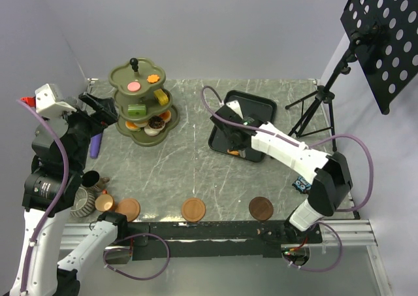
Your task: Serve the afternoon tea
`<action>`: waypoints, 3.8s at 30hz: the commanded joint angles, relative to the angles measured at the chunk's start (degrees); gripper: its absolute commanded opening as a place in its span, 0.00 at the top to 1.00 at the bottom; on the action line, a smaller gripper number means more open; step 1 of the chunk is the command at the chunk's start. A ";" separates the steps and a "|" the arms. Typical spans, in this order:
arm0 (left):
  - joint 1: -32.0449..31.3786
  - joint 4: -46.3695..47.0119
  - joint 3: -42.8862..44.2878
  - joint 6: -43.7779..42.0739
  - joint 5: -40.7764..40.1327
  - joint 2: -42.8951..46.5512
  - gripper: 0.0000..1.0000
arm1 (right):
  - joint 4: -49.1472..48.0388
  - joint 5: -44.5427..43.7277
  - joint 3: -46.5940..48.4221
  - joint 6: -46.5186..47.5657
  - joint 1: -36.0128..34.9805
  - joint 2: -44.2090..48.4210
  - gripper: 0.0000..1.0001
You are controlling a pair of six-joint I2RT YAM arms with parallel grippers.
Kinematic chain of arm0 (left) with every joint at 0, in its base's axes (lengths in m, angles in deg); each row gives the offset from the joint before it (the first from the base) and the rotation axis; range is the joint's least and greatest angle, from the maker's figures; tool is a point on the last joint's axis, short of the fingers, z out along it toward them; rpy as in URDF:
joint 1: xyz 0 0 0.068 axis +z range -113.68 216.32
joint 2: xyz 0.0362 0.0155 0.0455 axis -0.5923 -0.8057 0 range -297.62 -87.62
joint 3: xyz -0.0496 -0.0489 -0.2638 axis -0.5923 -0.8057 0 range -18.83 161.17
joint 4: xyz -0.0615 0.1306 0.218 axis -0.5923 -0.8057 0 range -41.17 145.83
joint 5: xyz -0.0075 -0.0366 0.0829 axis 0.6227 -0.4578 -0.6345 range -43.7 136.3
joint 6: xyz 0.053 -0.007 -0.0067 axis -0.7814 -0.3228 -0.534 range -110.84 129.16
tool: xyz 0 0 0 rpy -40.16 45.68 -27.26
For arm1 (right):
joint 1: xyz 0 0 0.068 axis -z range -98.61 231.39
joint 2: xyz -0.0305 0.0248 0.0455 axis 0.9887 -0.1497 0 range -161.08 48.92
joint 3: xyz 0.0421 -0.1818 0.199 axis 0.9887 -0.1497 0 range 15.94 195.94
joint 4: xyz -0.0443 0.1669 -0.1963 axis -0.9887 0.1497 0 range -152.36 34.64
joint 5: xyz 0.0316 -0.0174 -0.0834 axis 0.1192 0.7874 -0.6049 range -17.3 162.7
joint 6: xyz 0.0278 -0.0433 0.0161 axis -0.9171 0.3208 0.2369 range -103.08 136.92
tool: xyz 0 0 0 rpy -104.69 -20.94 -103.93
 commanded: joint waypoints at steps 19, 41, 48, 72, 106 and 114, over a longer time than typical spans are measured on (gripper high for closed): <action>0.91 2.79 0.83 -1.08 -1.04 0.53 0.00 | -21.68 2.54 44.15 29.59 -13.21 -11.92 0.71; 1.61 2.96 0.65 -1.69 -1.39 0.62 0.00 | -18.87 6.07 56.21 31.27 -13.12 -21.87 0.48; 1.70 2.96 0.74 -1.61 -1.04 0.53 0.00 | -19.48 5.54 56.21 31.45 -13.21 -20.29 0.48; 2.23 3.75 -0.23 -0.20 2.03 -1.66 0.00 | 15.31 4.65 5.86 -4.39 -8.99 17.42 0.53; 1.88 3.49 -0.40 -1.52 0.45 -0.52 0.00 | 15.67 8.88 4.71 -11.88 -3.98 6.00 0.48; 1.96 3.40 0.12 -2.22 -0.16 -0.78 0.00 | 15.15 9.41 3.83 -12.32 -3.19 5.90 0.57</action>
